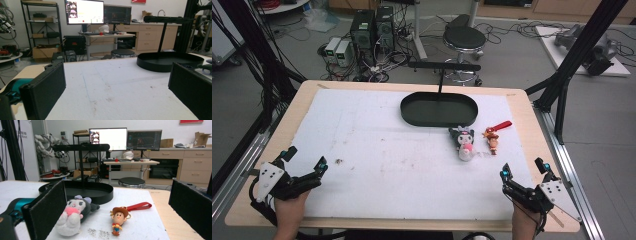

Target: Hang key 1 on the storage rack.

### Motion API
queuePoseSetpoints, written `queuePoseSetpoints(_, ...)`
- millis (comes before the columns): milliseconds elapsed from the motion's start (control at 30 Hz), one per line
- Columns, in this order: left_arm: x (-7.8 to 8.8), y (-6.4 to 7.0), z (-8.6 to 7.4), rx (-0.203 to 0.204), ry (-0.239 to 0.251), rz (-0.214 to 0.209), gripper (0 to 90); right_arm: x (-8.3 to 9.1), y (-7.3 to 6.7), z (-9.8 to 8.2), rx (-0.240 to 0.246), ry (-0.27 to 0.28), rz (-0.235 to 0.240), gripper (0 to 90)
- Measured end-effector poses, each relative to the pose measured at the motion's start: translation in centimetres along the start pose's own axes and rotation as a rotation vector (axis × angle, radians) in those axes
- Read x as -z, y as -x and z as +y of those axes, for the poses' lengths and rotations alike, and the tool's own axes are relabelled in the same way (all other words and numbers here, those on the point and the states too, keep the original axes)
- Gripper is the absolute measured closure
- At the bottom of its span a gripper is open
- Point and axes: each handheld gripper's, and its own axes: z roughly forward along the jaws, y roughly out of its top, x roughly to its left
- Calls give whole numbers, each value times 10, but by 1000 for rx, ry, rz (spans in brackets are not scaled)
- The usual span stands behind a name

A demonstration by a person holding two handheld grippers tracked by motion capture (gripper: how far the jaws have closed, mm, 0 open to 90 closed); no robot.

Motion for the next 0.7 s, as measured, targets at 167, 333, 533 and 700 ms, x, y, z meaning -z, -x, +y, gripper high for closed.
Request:
queuePoseSetpoints(167,0,0,0,-4,-4,4,17,-1,1,-1,-5,-5,-1,8)
queuePoseSetpoints(333,0,1,-1,-6,-5,-4,17,0,1,0,-10,-13,-5,8)
queuePoseSetpoints(533,0,1,-1,-4,-2,-9,17,-1,-1,1,2,-16,-1,8)
queuePoseSetpoints(700,1,1,0,-2,-6,-10,17,-3,-1,2,-1,-21,-1,8)
